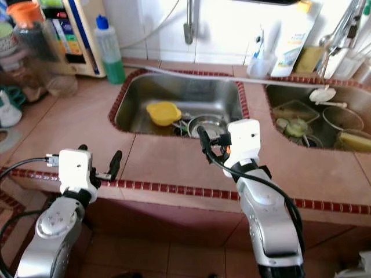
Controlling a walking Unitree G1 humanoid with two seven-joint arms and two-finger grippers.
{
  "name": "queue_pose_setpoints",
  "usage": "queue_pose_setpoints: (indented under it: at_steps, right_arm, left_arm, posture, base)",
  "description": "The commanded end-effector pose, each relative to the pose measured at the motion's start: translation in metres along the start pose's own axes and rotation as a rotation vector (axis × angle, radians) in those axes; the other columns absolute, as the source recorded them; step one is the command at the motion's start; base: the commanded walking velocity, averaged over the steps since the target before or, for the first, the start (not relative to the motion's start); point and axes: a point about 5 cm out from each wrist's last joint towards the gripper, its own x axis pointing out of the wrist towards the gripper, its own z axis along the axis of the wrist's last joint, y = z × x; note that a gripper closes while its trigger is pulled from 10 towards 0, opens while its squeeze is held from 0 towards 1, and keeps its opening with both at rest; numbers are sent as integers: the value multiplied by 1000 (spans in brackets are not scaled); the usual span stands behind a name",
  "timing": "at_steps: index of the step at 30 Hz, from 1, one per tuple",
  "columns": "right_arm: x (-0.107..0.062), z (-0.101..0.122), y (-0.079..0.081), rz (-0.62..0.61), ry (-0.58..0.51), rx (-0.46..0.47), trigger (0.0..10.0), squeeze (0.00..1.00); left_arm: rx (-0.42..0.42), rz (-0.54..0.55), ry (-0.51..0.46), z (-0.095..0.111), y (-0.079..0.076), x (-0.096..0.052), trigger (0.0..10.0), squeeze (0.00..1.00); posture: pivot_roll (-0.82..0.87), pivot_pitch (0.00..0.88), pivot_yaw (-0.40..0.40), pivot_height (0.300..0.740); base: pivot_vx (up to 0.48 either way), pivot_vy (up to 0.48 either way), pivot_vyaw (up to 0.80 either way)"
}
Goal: Kitchen organization
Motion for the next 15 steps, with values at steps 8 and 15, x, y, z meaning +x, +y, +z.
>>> queue_pose_setpoints:
  at_steps: [8,15]
  right_arm:
    - [0,4,0,-1,-13,-3,10000,0]
    - [2,6,1,-3,-21,0,10000,0]
  left_arm:
    - [15,1,-1,1,2,0,10000,0]
    - [15,4,0,1,3,1,10000,0]
  posture:
    - [-24,79,42,740]
    - [-22,79,43,740]
  base:
    - [-270,0,0]
    - [-261,0,0]
